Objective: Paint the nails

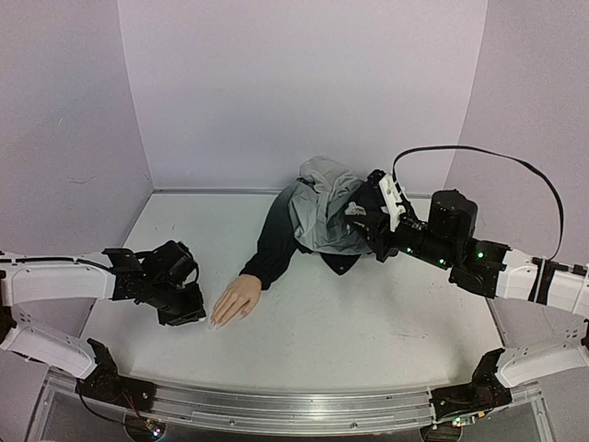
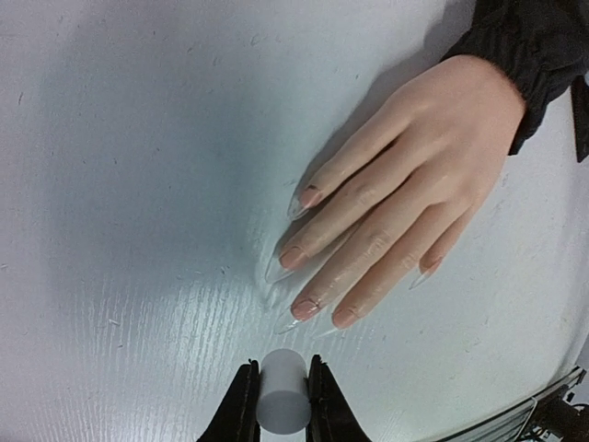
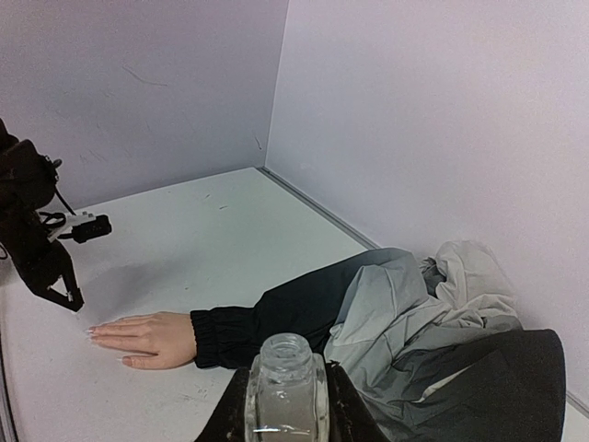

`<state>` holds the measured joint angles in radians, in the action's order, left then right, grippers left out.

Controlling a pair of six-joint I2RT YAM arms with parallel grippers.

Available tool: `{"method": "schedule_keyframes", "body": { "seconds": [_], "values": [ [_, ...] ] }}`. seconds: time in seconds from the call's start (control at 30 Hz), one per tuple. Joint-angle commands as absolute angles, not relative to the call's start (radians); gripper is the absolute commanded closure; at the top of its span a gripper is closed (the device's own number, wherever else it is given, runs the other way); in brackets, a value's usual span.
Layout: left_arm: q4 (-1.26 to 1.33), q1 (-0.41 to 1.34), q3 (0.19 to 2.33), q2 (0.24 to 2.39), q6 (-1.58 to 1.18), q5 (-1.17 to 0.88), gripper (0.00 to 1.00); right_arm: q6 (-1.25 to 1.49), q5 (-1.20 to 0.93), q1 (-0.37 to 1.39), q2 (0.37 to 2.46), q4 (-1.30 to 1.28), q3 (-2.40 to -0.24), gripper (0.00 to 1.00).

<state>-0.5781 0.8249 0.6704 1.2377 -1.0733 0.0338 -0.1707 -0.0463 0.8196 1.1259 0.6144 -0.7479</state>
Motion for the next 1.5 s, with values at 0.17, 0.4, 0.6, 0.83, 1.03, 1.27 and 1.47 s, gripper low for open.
{"method": "schedule_keyframes", "body": {
  "seconds": [0.17,0.4,0.6,0.83,1.03,1.27,1.47],
  "values": [
    [-0.609,0.827,0.763,1.216,-1.044,0.081,1.00,-0.164,-0.057,0.822,1.120,0.690,-0.753,1.00],
    [-0.593,0.826,0.793,1.288,-1.026,0.089,1.00,-0.164,-0.052,0.822,1.115,0.690,-0.750,1.00],
    [-0.576,0.827,0.781,1.306,-1.029,0.080,1.00,-0.164,-0.053,0.822,1.118,0.690,-0.750,1.00],
    [-0.563,0.826,0.777,1.321,-1.029,0.076,1.00,-0.166,-0.052,0.821,1.118,0.691,-0.750,1.00],
    [-0.551,0.826,0.775,1.335,-1.030,0.069,1.00,-0.166,-0.052,0.822,1.118,0.691,-0.750,1.00],
    [-0.545,0.827,0.757,1.340,-1.040,0.069,1.00,-0.166,-0.052,0.822,1.118,0.692,-0.750,1.00],
    [-0.544,0.827,0.744,1.347,-1.043,0.068,1.00,-0.166,-0.053,0.822,1.120,0.691,-0.752,1.00]
  ]
}}
